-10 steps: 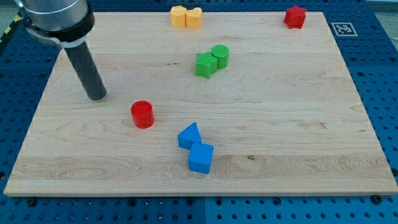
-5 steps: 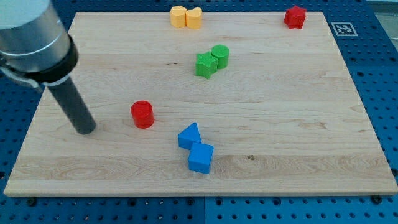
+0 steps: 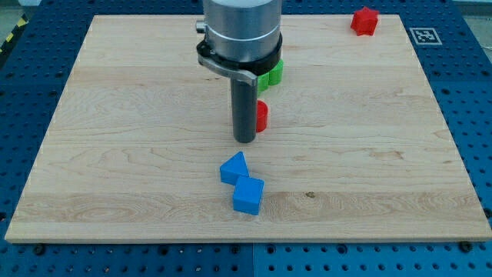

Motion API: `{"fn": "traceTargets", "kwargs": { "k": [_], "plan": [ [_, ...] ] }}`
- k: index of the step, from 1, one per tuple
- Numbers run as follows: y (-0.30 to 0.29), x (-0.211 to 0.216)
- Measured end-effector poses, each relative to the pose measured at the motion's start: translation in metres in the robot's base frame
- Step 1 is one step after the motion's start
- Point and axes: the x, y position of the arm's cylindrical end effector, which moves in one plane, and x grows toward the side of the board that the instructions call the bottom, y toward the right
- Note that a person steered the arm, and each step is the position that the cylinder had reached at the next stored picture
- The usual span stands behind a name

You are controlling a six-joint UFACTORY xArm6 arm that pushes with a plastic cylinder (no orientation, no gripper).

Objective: Push the red circle closer to the red star

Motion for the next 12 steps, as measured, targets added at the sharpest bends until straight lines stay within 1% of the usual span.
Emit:
{"fn": "traceTargets", "kwargs": {
  "k": [2,4,5,6,7,9,11,12],
  "plan": [
    [0.005,-0.016],
    [0.009,-0.019],
    [-0.004,-0.02],
    [-0.004,-0.038],
    [0.0,-0.042],
    [0.037,-0.053],
    [0.109,-0.06],
    [0.146,-0.077]
  ]
}}
